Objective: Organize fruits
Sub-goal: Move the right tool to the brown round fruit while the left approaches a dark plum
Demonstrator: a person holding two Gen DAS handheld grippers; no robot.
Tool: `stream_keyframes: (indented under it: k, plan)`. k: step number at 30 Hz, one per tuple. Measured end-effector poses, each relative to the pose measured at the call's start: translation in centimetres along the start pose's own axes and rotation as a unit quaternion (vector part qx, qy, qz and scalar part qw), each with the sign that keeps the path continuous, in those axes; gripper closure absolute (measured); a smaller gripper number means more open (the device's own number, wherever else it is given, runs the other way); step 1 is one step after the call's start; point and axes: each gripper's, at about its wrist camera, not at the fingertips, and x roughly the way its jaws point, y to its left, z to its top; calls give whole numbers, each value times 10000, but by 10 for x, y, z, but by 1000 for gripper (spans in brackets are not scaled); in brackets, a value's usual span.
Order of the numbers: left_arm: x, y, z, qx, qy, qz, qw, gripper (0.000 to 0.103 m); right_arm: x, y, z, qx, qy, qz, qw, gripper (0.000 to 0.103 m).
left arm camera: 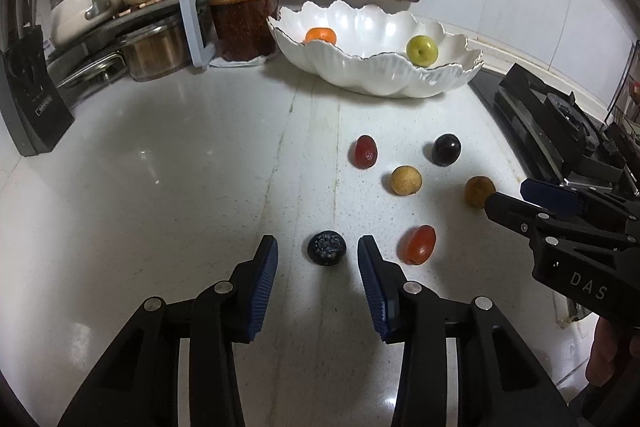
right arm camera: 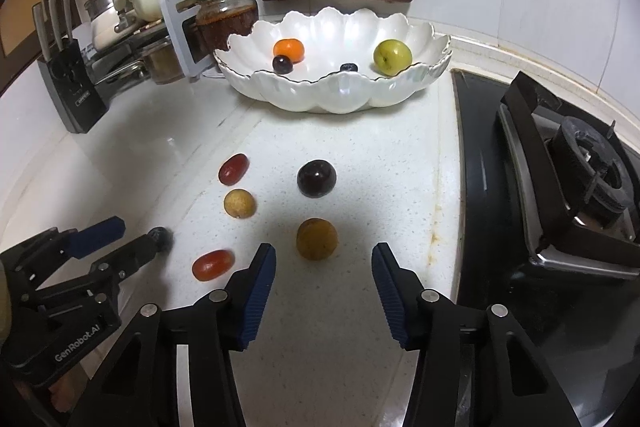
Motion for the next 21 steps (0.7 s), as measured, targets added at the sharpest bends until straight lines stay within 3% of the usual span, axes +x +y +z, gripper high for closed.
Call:
stream_keyframes:
  k: [15, 21]
  plan:
    - [19, 1, 0, 14, 261, -106, 9996, 74, 20, -1, 6, 11, 123, 81, 9999, 63]
    - [20, -1, 1, 78, 266, -141, 9995, 79, 27, 0, 7, -23, 188, 97, 9998, 72]
